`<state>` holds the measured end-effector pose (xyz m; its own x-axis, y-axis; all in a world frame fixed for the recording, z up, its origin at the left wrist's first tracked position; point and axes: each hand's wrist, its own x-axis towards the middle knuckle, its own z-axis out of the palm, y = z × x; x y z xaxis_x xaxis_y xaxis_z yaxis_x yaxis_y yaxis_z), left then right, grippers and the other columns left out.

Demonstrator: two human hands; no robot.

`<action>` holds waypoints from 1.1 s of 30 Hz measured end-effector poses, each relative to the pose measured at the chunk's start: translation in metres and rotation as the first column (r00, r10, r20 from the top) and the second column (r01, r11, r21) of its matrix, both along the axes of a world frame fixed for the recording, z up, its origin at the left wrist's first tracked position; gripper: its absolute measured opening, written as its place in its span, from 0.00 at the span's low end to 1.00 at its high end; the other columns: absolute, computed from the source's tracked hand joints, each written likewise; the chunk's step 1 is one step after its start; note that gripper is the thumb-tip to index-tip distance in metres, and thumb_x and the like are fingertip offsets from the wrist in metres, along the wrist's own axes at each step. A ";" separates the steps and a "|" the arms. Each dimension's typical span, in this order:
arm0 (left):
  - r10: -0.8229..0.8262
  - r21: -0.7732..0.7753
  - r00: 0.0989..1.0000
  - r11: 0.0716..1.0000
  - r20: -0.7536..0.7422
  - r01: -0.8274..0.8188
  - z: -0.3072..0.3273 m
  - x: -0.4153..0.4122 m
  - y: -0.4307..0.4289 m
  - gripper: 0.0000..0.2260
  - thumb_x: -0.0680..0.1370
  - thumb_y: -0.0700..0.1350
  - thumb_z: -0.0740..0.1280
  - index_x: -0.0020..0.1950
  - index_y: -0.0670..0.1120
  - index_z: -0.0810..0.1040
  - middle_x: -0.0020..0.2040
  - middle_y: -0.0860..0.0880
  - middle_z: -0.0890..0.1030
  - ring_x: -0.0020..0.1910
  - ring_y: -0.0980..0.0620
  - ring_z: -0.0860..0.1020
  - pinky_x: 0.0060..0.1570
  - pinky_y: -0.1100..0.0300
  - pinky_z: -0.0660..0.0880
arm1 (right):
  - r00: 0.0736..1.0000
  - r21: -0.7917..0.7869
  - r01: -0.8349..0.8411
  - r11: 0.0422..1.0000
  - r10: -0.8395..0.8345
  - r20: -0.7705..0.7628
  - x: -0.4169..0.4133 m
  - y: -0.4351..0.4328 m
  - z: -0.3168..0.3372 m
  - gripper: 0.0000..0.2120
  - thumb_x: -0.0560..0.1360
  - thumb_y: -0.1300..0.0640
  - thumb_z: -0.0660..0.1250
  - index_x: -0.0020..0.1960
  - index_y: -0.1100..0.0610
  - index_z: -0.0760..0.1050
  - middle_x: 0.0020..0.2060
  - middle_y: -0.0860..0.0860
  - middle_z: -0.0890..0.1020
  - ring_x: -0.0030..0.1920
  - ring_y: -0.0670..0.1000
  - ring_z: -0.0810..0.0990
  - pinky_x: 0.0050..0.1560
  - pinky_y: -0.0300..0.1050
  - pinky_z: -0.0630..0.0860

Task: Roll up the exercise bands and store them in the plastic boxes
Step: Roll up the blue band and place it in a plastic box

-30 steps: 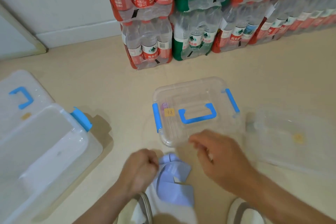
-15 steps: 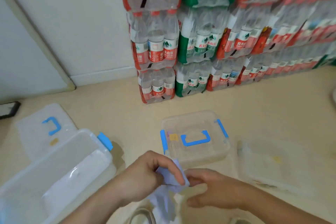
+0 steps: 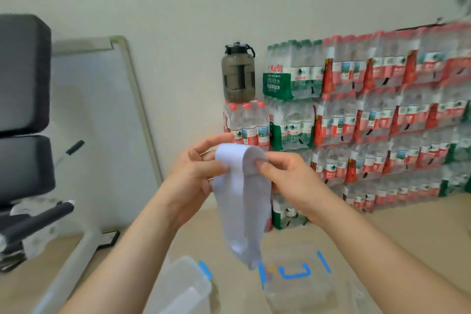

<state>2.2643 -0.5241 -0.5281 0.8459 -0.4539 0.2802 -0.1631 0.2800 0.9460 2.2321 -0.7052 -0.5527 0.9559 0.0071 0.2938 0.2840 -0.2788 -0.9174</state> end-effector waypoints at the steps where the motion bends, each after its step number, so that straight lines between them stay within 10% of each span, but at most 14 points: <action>1: 0.042 0.062 0.999 0.997 0.016 -0.043 0.002 -0.005 0.000 0.18 0.65 0.31 0.66 0.50 0.48 0.83 0.37 0.48 0.84 0.35 0.51 0.81 0.34 0.61 0.78 | 1.000 0.037 0.019 0.999 -0.019 -0.002 -0.004 0.003 0.002 0.11 0.80 0.56 0.61 0.52 0.54 0.83 0.47 0.54 0.85 0.45 0.47 0.81 0.44 0.41 0.76; 5: 0.147 0.285 0.989 0.948 0.012 -0.145 -0.018 -0.013 -0.006 0.05 0.75 0.46 0.68 0.49 0.49 0.83 0.34 0.48 0.79 0.32 0.51 0.76 0.33 0.63 0.76 | 1.000 0.082 0.018 0.996 -0.019 0.014 -0.011 0.007 -0.005 0.11 0.78 0.62 0.63 0.51 0.54 0.83 0.45 0.49 0.86 0.44 0.42 0.82 0.38 0.33 0.77; 9: 0.243 0.360 0.968 0.910 -0.060 -0.206 -0.054 -0.004 -0.014 0.14 0.80 0.52 0.61 0.46 0.46 0.82 0.26 0.46 0.73 0.25 0.51 0.69 0.30 0.62 0.68 | 0.999 0.123 0.033 0.992 -0.029 -0.031 0.001 0.004 -0.028 0.08 0.70 0.69 0.70 0.46 0.60 0.82 0.42 0.51 0.86 0.41 0.45 0.83 0.43 0.41 0.80; 14: 0.260 0.352 0.964 0.908 -0.046 -0.228 -0.087 0.009 -0.017 0.13 0.75 0.53 0.69 0.33 0.47 0.80 0.32 0.48 0.75 0.33 0.52 0.72 0.37 0.62 0.71 | 0.997 0.053 0.045 0.998 -0.042 -0.058 0.023 0.003 -0.049 0.13 0.68 0.72 0.65 0.41 0.54 0.80 0.40 0.51 0.83 0.38 0.51 0.80 0.36 0.46 0.76; 21: 0.429 0.289 0.902 0.859 0.047 -0.423 -0.087 0.014 -0.014 0.03 0.72 0.42 0.72 0.39 0.45 0.85 0.33 0.52 0.83 0.34 0.56 0.76 0.36 0.64 0.74 | 0.987 0.060 -0.077 0.995 0.085 -0.138 0.036 -0.001 -0.050 0.20 0.69 0.74 0.62 0.49 0.54 0.81 0.39 0.51 0.85 0.33 0.51 0.76 0.32 0.45 0.72; 30: 0.519 0.265 0.848 0.807 0.107 -0.528 -0.087 0.010 -0.006 0.05 0.76 0.42 0.69 0.44 0.42 0.84 0.30 0.55 0.81 0.28 0.58 0.74 0.33 0.66 0.75 | 0.975 0.202 0.009 0.979 0.036 -0.217 0.038 0.010 -0.057 0.05 0.75 0.57 0.69 0.48 0.54 0.83 0.43 0.54 0.86 0.38 0.52 0.83 0.41 0.53 0.71; 33: 0.506 0.257 0.855 0.816 0.112 -0.517 -0.087 0.007 -0.005 0.05 0.76 0.41 0.68 0.45 0.42 0.84 0.29 0.55 0.80 0.27 0.59 0.73 0.31 0.66 0.74 | 0.985 0.224 0.061 0.973 -0.023 -0.169 0.035 0.019 -0.059 0.04 0.75 0.61 0.69 0.46 0.58 0.83 0.39 0.54 0.85 0.31 0.44 0.82 0.34 0.39 0.76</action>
